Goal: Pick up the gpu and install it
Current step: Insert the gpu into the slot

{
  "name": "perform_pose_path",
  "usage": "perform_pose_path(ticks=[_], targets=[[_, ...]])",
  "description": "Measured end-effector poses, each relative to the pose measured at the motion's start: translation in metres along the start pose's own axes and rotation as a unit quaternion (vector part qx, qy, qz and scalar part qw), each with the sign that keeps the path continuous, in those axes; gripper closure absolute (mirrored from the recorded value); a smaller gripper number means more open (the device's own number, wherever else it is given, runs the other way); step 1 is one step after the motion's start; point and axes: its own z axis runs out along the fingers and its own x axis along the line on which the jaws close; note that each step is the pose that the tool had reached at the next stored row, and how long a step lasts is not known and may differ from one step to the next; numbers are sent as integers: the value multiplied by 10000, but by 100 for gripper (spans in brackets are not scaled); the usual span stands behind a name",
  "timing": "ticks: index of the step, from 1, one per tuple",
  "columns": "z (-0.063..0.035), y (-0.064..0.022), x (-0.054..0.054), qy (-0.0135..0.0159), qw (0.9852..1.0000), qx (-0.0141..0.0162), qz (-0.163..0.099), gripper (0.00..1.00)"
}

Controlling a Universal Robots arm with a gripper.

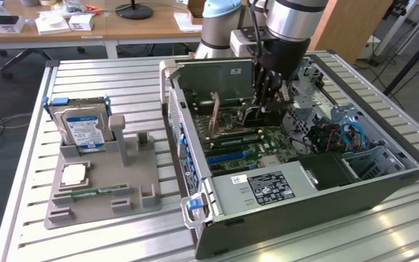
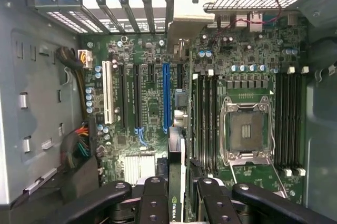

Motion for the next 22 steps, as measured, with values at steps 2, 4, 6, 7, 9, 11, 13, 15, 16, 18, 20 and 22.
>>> perform_pose_path(ticks=[2,4,6,7,9,11,13,15,16,18,20,22], targets=[[35,0,2,-1,10000,0,0,74],[71,1,3,-2,10000,0,-1,74],[102,1,4,-2,10000,0,-1,74],[109,1,4,-3,10000,-1,-1,74],[109,1,4,-2,10000,-1,-1,74],[110,0,12,-3,10000,0,-2,74],[109,2,38,-3,10000,0,-2,74],[109,4,63,-3,10000,0,-2,74],[108,6,75,-3,10000,-1,-2,74],[108,7,97,-3,10000,0,-4,74],[109,8,101,-4,10000,-1,-10,74],[110,7,101,-4,10000,-2,-40,74]])
